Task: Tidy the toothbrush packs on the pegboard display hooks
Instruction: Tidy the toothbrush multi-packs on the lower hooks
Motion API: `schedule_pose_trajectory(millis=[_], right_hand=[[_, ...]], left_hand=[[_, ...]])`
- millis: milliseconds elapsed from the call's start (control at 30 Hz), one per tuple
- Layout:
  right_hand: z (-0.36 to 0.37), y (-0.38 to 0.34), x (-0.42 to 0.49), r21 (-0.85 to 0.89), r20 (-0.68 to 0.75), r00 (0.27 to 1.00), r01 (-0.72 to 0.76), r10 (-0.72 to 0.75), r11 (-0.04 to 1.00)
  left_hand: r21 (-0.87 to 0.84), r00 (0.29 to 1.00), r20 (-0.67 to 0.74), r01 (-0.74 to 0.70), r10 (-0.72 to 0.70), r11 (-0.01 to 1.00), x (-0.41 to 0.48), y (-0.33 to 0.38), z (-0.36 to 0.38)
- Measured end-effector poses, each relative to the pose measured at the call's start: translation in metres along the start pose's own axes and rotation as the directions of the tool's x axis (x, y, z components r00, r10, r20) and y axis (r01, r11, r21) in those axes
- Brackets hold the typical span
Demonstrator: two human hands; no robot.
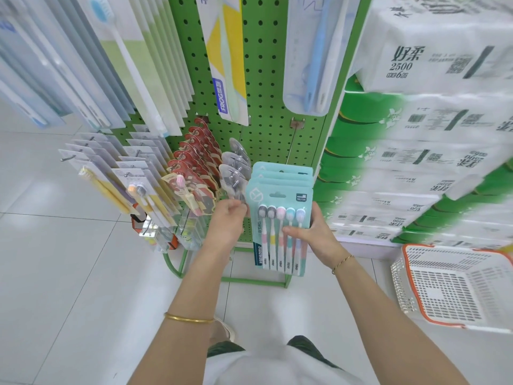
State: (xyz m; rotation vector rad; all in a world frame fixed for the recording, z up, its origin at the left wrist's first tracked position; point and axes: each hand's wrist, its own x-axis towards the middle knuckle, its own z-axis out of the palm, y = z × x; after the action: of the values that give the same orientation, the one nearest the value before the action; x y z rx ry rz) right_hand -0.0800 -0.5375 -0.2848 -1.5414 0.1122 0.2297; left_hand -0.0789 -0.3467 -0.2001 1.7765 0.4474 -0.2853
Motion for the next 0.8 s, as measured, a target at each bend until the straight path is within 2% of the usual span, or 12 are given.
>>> schedule_pose_trajectory(millis=[400,667,801], right_hand=[[0.0,-0.001,-0.012,0.015,-0.004,1.0,-0.004,0.004,1.0],[-0.002,-0.003,-0.012,0.004,0.019,1.0,-0.024,0.024,1.0],[-0.004,-0.003,-0.012,-0.059,-0.004,1.0,0.002,-0.002,0.998]], left_hand=[[-0.056,1.0,-0.003,-0.005,0.005,0.998,0.0,-0.003,0.006],[-0.083,0.994,0.101,-0.028,0.036,0.996,0.013,-0.017,0.018],[-0.208,0.988,0.155,0.02,0.012,0.978,0.008,-0.01,0.025]])
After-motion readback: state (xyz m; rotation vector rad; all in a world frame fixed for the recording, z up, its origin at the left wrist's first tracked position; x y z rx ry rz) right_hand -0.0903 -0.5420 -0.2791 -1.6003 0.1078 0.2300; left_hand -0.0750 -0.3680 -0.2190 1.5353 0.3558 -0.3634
